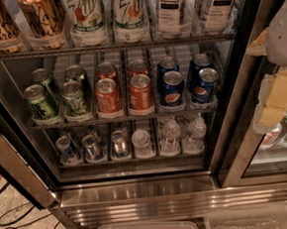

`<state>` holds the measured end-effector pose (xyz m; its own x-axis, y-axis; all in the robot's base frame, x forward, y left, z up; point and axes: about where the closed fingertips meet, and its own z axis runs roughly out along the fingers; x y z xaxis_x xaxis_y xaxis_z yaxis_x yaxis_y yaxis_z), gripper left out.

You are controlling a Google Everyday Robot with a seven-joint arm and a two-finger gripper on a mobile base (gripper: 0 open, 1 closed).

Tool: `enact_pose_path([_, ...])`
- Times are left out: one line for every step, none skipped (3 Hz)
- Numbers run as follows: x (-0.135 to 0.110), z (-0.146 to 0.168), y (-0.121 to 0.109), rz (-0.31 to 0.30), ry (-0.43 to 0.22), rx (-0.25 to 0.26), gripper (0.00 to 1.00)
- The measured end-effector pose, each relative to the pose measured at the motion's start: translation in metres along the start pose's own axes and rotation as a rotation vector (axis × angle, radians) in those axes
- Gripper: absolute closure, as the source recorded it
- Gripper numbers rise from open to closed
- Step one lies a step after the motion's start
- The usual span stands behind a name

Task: Pick orange can from top shelf of fridge

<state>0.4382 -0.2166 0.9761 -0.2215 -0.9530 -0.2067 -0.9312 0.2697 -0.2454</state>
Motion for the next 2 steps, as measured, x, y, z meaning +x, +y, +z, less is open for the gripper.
enact_pose_path([-0.006,-0.001,0.000,0.003,-0.012,0.008,0.00])
enact_pose_path([-0.022,-0.001,0.005,0.007,-0.075,-0.001,0.00])
